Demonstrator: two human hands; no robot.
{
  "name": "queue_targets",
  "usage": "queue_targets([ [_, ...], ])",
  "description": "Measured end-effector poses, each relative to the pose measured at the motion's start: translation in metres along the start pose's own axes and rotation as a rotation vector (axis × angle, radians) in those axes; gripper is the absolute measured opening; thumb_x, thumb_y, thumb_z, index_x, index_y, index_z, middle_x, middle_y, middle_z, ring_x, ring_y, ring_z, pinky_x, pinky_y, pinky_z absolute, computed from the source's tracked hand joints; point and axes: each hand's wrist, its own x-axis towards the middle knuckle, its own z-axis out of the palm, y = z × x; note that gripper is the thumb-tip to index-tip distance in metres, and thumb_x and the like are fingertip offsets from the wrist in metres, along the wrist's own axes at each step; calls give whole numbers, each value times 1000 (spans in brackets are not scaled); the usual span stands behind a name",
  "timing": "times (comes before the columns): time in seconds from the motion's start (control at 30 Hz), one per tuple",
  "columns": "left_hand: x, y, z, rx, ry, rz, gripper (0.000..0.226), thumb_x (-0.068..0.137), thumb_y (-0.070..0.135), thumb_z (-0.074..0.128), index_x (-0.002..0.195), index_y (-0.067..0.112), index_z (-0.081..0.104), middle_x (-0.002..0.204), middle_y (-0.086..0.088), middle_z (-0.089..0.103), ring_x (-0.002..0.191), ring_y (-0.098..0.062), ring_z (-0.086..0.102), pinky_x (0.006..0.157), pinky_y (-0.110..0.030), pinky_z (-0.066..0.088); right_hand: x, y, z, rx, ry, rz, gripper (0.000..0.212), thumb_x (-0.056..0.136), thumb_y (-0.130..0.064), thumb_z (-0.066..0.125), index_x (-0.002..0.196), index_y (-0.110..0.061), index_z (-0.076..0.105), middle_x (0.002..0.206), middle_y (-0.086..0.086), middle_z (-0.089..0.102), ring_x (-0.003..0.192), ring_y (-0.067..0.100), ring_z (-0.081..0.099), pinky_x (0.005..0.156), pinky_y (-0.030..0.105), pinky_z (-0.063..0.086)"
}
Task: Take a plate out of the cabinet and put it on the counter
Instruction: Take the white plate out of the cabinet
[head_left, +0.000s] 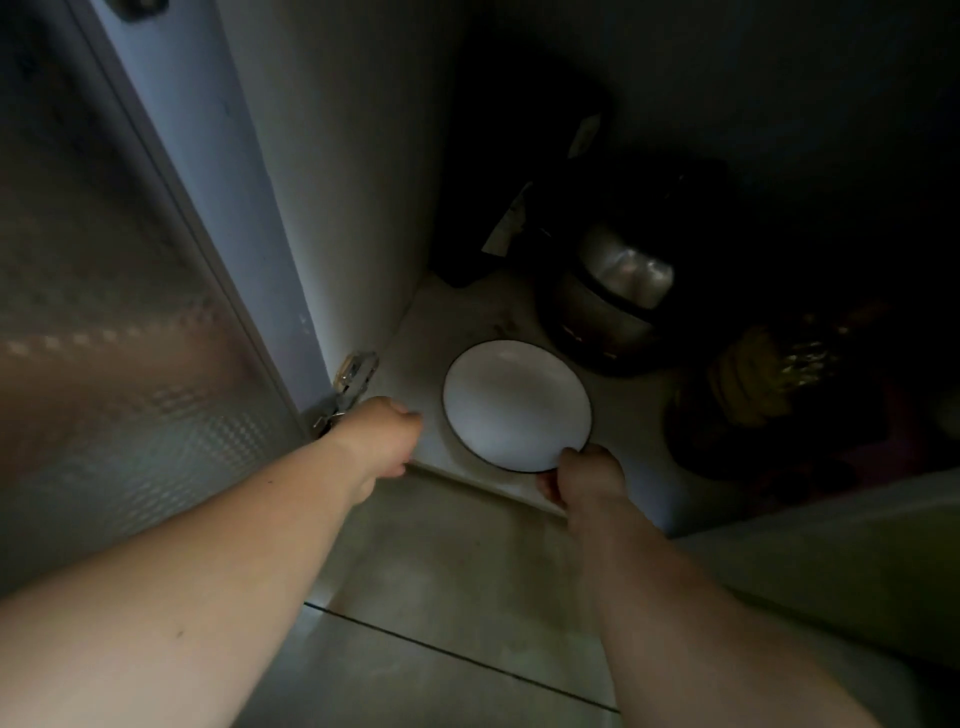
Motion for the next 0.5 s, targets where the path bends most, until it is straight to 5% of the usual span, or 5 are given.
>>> queue_targets([
  [0.1,-18,18,8,-51,-2,-48,18,95,19,41,79,14,49,101,-15,55,88,-28,55,72,-32,50,-34,-16,-16,-32,-2,-29,8,90,-5,46,84,-5,51,68,12,57,60,26,57,68,38,54],
  [0.2,-48,34,8,-50,-9,-68,21,94,15,42,114,12,48,101,-16,57,83,-26,56,66,-34,52,-79,-36,-36,-102,-7,-16,24,90,-4,42,111,-3,53,76,19,64,44,20,51,39,21,43],
  [0.3,-84,49,1,7,-10,-61,49,91,3,41,140,4,37,128,-23,56,88,-28,57,66,-38,58,-132,-54,-57,-190,-37,31,33,93,-5,39,123,-10,50,90,18,65,44,16,51,33,17,43],
  [0.37,-114,61,-7,-18,-11,-91,50,90,-1,39,140,5,38,132,-23,55,90,-30,60,66,-40,60,-166,-69,-70,-221,-50,55,35,93,-4,36,124,-9,50,80,15,63,44,16,50,34,18,43],
  [0.5,-183,91,-30,-78,-8,-176,44,88,-1,40,129,12,47,132,-11,55,103,-32,60,50,-33,53,-232,-105,-96,-315,-85,136,37,92,-5,34,127,-11,48,95,17,65,46,15,54,30,14,42],
])
